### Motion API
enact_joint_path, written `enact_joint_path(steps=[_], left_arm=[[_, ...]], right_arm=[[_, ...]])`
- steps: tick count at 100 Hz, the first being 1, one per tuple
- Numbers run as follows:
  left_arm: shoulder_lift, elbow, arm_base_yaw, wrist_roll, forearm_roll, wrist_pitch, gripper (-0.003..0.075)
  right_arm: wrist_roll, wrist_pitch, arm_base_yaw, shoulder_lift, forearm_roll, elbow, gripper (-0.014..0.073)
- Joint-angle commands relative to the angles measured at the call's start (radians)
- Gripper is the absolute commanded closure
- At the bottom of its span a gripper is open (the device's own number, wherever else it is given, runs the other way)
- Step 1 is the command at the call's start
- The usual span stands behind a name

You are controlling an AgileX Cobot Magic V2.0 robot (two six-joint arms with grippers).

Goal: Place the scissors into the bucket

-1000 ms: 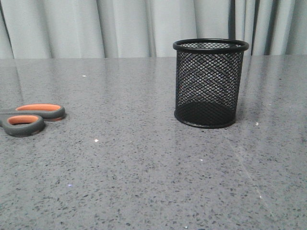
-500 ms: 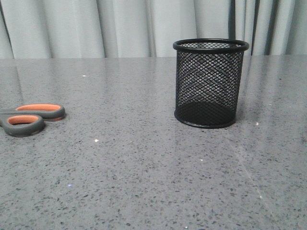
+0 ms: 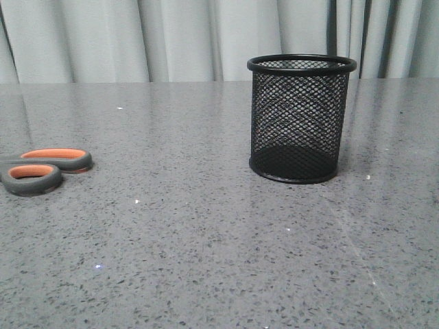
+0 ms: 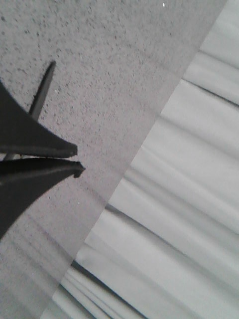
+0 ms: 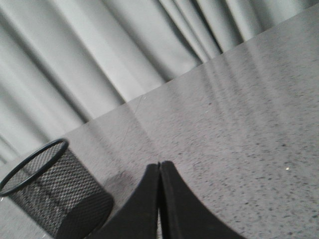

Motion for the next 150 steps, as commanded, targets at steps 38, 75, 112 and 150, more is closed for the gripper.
enact_joint_path(steps=[38, 75, 112, 150], left_arm=[[0.439, -0.617, 0.003, 0.156, 0.251, 0.512, 0.074], [0.639, -0.822, 0.003, 0.233, 0.251, 0.735, 0.0739], [0.643, -0.822, 0.003, 0.369, 0.149, 0.735, 0.0548], [0.647, -0.822, 0.003, 0.369, 0.128, 0.767, 0.0317]], right_arm=[[-0.003, 0.385, -0.005, 0.472, -0.267, -0.525, 0.0645], [-0.018, 0.551, -0.005, 0.684, -0.291, -0.745, 0.0645], [-0.044, 0.572, -0.005, 0.684, -0.293, -0.767, 0.0295], [-0.044, 0.571, -0.005, 0.684, -0.293, -0.772, 0.0137]])
